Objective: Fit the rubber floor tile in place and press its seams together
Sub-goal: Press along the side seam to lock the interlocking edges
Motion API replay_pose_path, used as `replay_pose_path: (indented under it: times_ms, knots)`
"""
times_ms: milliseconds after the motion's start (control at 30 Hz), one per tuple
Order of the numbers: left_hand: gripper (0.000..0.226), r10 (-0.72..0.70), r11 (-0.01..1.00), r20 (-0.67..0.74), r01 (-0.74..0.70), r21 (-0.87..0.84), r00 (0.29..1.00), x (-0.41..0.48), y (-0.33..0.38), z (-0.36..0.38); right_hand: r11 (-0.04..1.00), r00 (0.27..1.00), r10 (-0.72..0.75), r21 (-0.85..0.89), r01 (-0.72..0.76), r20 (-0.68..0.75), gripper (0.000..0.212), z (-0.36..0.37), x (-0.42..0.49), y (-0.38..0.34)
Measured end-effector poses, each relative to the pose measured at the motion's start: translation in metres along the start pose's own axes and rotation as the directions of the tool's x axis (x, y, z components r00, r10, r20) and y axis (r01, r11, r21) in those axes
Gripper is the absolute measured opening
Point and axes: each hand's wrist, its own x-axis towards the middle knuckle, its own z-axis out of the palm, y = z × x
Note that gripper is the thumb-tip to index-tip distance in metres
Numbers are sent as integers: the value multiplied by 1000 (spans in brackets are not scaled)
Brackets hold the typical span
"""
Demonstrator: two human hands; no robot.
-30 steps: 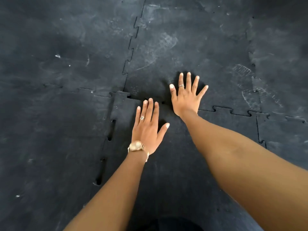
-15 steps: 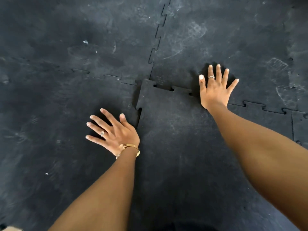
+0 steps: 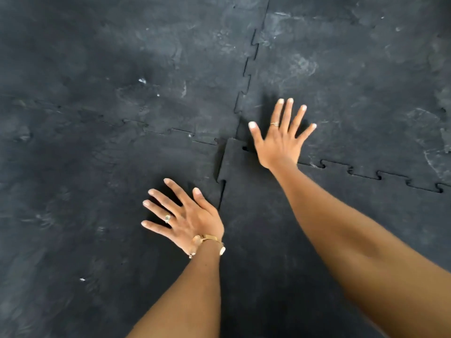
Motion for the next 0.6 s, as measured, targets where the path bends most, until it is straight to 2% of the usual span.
replay_pose_path:
  times_ms: [100, 300, 433, 533, 600]
  knots:
    - [65, -17, 1000, 52, 18, -23, 999, 0, 1, -3, 999, 1000, 22, 27, -22, 11, 86, 3, 2, 4]
    - [65, -20, 1000, 8, 20, -9, 1000, 2, -1, 1, 1000, 999, -8, 23, 7, 35, 85, 4, 3, 2]
    - [65, -19, 999, 25, 20, -48, 1000, 1, 2, -4, 991, 998, 6, 134, 2, -57, 75, -10, -7, -5]
    - [65, -6, 999, 21, 7, -53, 1000, 0, 0, -2, 959, 983, -54, 266, 101, -177, 68, -28, -15, -35]
    - [65, -6, 998, 9, 6, -58, 1000, 1, 1, -2, 921, 938, -105, 323, 217, -331, 68, -44, -6, -67]
